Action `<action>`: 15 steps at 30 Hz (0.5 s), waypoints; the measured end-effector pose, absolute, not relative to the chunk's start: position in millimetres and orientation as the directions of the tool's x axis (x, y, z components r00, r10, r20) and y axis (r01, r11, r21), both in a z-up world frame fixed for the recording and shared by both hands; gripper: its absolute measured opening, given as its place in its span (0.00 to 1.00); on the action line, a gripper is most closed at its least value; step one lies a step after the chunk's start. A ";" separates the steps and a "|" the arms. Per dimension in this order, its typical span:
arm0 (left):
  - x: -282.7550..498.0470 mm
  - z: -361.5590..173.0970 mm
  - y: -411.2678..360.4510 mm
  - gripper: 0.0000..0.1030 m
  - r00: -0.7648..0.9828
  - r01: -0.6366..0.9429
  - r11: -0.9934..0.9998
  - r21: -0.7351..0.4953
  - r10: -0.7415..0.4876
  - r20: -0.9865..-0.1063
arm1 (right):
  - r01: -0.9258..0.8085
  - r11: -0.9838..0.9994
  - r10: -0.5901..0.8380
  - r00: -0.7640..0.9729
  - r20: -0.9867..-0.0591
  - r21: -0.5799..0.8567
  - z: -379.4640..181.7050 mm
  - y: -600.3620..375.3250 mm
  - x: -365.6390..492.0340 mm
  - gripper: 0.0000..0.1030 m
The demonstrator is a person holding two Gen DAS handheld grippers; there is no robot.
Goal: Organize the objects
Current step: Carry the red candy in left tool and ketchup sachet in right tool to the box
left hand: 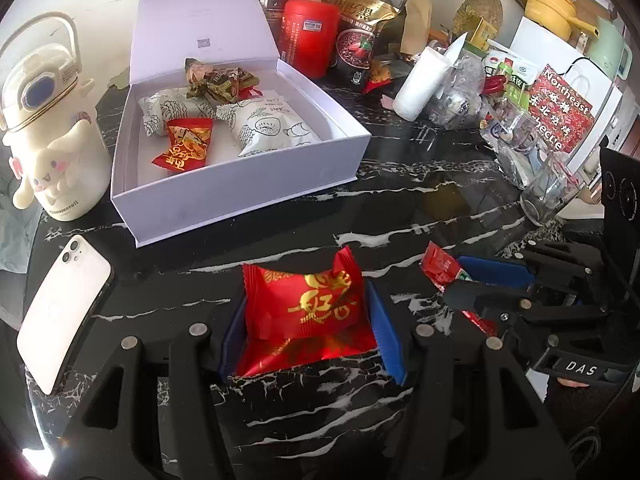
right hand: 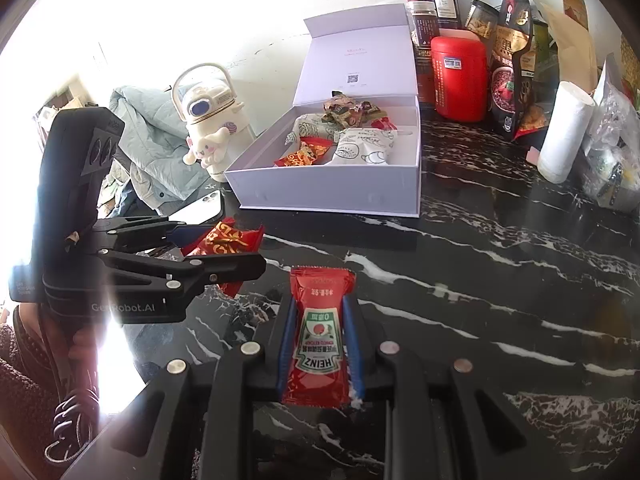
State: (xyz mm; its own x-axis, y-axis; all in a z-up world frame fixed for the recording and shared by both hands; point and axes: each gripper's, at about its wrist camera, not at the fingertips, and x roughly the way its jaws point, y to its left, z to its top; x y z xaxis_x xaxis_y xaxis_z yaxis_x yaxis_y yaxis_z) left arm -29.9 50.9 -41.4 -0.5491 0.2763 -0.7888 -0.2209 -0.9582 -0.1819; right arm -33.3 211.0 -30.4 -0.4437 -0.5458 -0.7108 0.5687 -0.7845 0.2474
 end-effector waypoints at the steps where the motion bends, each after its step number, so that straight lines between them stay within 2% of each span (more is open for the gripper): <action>1: -31.3 -41.1 51.5 0.53 -0.548 -0.223 -0.958 -0.181 0.277 -0.789 | 0.568 -0.785 -0.545 -0.443 -0.712 0.248 -30.3 210.7 -34.9 0.22; 15: -57.6 -36.9 50.0 0.52 -0.542 -0.228 -0.960 -0.162 0.264 -0.798 | 0.568 -0.785 -0.541 -0.432 -0.721 0.249 -24.9 208.1 -64.3 0.22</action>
State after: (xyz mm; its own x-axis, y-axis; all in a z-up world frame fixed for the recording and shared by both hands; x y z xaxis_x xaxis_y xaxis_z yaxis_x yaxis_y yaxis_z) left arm -57.6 50.0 -36.9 -0.5421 0.2635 -0.7979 -0.2281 -0.9600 -0.1622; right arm -64.3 208.1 -24.9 -0.4321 -0.5412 -0.7214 0.5676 -0.7848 0.2488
